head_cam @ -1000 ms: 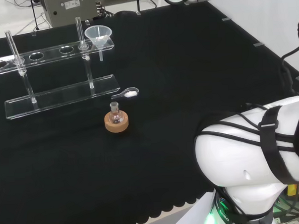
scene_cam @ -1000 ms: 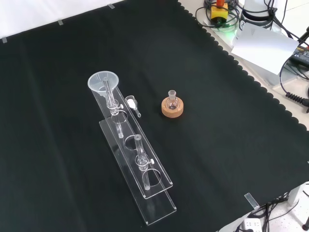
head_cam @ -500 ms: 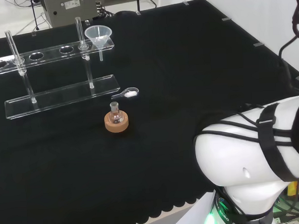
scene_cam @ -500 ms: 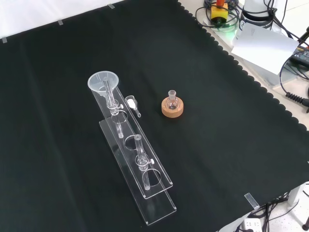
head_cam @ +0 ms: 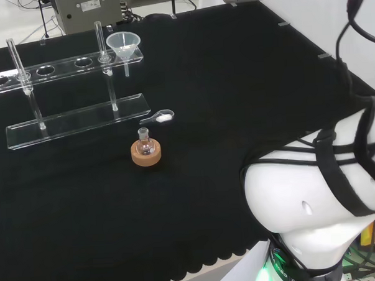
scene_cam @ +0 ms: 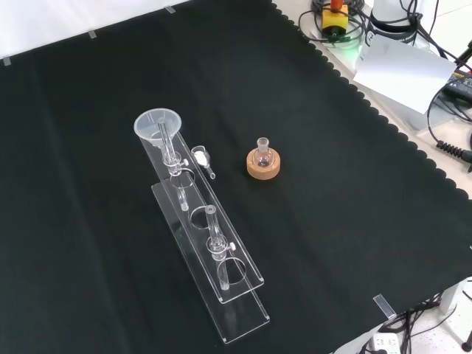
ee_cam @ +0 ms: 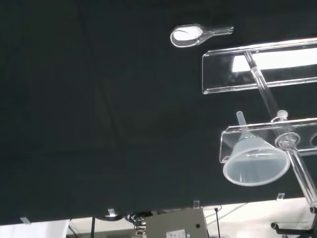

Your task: Pick up the funnel from the transparent funnel stand.

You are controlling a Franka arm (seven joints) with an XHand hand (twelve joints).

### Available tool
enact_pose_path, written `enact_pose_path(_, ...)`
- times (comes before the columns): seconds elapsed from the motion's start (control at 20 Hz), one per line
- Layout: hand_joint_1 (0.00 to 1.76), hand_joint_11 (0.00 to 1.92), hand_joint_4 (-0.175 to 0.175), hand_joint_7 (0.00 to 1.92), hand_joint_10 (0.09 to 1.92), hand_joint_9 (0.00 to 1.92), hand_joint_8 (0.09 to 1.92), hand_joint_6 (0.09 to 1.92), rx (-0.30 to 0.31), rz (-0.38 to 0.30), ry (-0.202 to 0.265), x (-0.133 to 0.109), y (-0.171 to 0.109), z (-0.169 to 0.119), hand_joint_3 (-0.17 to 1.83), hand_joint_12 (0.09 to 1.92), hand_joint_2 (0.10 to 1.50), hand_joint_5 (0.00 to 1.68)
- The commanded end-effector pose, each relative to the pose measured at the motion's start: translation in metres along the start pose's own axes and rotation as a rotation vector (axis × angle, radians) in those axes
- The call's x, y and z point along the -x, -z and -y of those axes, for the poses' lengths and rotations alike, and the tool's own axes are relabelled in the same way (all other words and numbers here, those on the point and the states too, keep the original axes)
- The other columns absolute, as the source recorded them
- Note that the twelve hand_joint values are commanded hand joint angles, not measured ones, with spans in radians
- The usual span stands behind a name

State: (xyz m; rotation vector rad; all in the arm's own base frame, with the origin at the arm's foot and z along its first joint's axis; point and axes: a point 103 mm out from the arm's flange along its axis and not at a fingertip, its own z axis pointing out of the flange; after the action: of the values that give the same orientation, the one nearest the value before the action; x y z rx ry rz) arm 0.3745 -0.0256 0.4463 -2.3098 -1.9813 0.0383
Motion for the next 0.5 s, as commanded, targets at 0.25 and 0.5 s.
enact_pose_path(0.25,0.0,0.03,0.001,0.09,0.62,0.16,0.27,0.09,-0.078,0.005,0.056,-0.022,-0.048,-0.104,0.28,1.35,1.29,0.24)
enact_pose_path(0.5,0.0,0.02,0.0,0.1,0.62,0.15,0.28,0.09,-0.125,0.035,0.069,-0.031,-0.062,-0.147,0.27,1.35,1.28,0.24)
